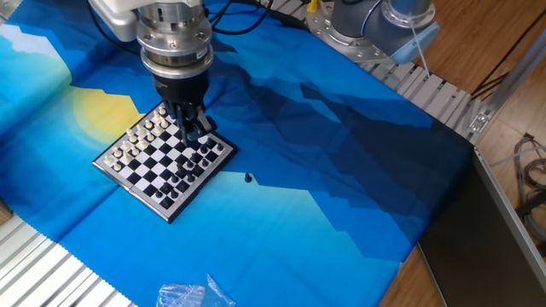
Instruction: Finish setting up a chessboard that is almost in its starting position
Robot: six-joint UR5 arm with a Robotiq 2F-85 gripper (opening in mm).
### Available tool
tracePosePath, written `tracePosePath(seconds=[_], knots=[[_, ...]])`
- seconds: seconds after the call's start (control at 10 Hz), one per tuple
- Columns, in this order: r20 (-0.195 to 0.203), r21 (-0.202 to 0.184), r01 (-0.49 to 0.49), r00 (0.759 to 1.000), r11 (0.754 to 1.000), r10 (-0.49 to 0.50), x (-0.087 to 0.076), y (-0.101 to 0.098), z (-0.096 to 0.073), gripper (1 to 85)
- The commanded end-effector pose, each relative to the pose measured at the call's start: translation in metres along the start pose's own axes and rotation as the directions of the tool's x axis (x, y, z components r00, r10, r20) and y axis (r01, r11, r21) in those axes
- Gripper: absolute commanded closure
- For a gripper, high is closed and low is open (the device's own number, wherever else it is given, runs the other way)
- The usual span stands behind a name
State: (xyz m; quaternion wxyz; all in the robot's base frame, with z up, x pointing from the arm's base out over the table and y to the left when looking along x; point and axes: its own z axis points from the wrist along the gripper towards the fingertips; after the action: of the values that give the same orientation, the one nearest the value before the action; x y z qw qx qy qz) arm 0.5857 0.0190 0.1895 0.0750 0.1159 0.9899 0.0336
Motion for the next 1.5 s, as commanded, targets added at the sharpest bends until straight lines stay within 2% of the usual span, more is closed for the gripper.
tracePosePath(seconds=[0.0,0.9,1.4], knots=[[0.0,-0.013,-0.004,1.0,1.0,0.004,-0.0005,0.0024,-0.0013,84.7],[-0.002,-0.015,-0.004,1.0,1.0,0.004,-0.0005,0.0039,-0.0018,84.7],[0.003,0.005,-0.024,1.0,1.0,0.024,-0.0021,-0.0013,-0.0037,84.7]])
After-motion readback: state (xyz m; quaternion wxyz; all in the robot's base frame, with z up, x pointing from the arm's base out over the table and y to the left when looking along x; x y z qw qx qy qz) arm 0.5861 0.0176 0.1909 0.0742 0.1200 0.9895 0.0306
